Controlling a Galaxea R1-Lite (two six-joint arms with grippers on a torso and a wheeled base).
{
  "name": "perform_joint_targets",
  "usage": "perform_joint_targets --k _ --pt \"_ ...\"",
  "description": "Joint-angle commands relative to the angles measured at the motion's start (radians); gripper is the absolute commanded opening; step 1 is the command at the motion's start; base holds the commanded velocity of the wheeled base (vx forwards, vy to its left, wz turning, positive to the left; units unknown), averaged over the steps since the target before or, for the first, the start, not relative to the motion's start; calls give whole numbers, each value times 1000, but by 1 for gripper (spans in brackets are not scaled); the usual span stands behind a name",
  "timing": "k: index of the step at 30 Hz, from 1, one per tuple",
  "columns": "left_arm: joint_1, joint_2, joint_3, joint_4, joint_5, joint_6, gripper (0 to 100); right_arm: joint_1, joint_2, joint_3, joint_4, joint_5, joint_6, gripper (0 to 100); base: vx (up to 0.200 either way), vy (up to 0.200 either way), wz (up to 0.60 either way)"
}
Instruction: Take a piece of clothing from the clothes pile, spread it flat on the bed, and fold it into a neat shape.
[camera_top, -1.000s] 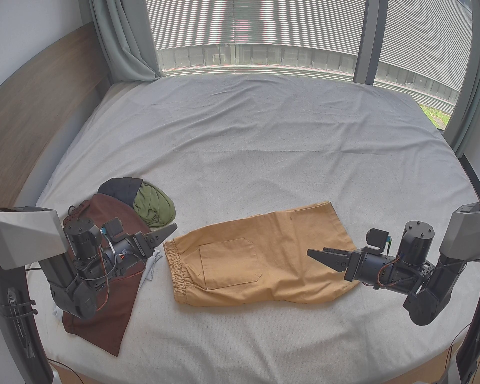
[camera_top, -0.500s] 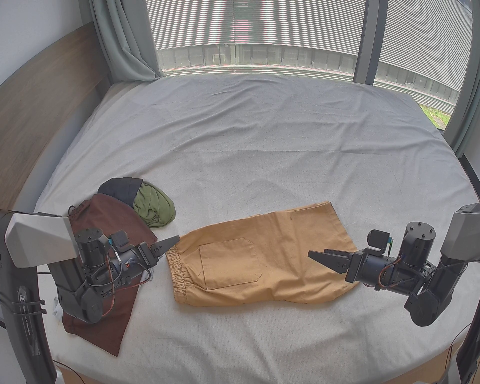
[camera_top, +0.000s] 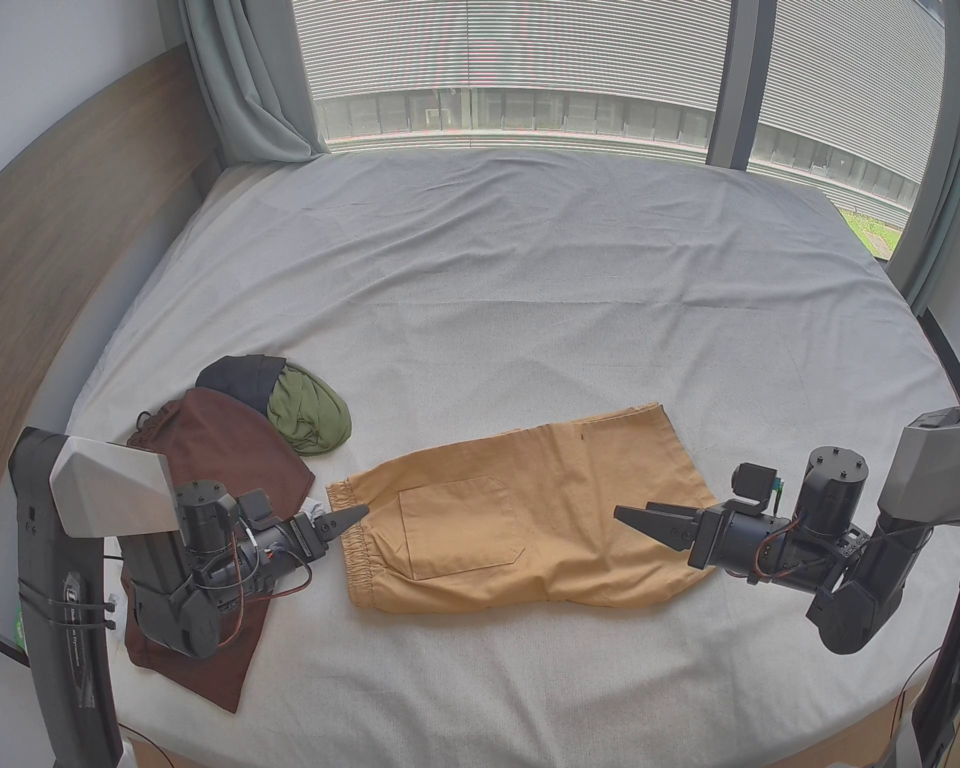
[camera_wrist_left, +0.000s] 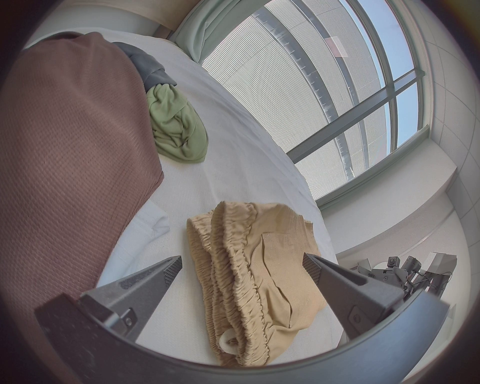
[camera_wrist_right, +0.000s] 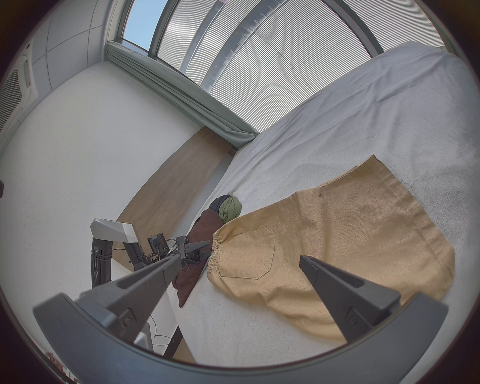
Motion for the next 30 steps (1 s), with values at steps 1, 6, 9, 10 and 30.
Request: perform_joint_targets --k 1,6,9,10,30 --pt "-2 34 -5 -1 0 -1 100 2 8 0 0 0 0 100 0 0 0" --pt "-10 58 -17 -1 1 -12 100 2 17 0 0 0 -13 100 0 0 0" --pt "-19 70 -20 -1 1 -12 100 2 31 0 0 0 -29 100 0 0 0" --pt "-22 77 -22 -1 3 -14 100 2 38 0 0 0 -34 100 0 0 0" --pt "-86 83 -66 -2 26 -205 100 13 46 6 0 0 -42 100 0 0 0"
